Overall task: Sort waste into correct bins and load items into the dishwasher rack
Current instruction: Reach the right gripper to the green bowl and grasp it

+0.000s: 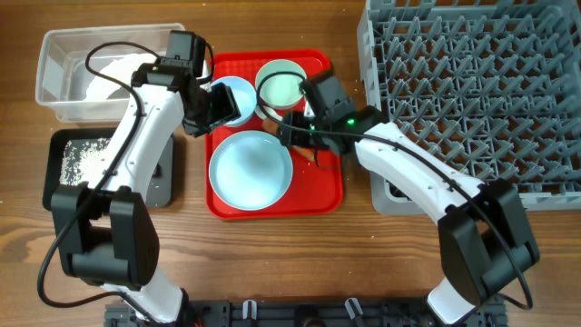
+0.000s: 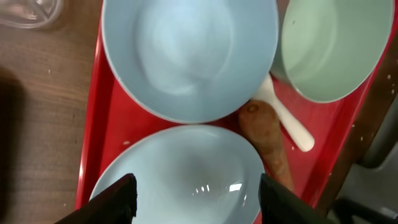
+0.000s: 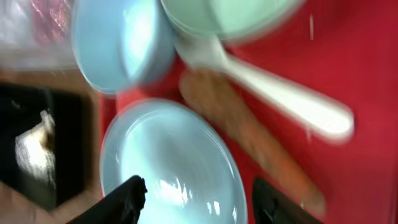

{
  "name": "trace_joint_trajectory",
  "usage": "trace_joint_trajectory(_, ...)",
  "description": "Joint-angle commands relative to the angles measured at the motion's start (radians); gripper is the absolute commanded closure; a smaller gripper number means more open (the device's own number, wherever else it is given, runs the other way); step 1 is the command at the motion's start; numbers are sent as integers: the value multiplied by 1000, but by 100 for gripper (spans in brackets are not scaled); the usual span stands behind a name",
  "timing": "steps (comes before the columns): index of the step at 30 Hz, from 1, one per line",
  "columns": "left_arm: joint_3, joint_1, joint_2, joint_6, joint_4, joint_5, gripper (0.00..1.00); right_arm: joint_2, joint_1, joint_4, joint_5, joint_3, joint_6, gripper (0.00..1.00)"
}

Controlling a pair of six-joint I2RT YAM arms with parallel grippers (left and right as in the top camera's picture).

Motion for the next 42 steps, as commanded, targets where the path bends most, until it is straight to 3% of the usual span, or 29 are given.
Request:
trace_joint_trajectory(1, 10, 2, -18, 36, 15, -11, 37, 15, -1, 86, 178, 11, -17, 42)
trace_joint_trajectory(6, 10, 2, -19, 36, 11, -26, 37, 74, -47, 211, 291, 29, 13, 42)
trace_joint_trajectory(14, 10, 2, -18, 36, 3, -32, 36, 290, -141, 168, 143, 271, 37, 45)
trace_joint_trajectory(17, 10, 2, -18, 36, 3, -32, 36, 320, -141, 177, 138, 282, 47, 52)
trace_joint_trajectory(25, 10, 2, -18, 36, 3, -33, 30, 415, -141, 174, 84, 282, 75, 56)
trace_joint_trajectory(27, 10, 2, -18, 36, 3, -32, 29, 420, -138, 166, 83, 282, 74, 60)
trace_joint_trajectory(35, 10, 2, -18, 36, 5, -77, 21, 411, -142, 131, 92, 282, 60, 94)
trace_joint_trajectory(42, 10, 2, -18, 36, 35, -77, 12, 204, -188, 23, 170, 283, -63, 96)
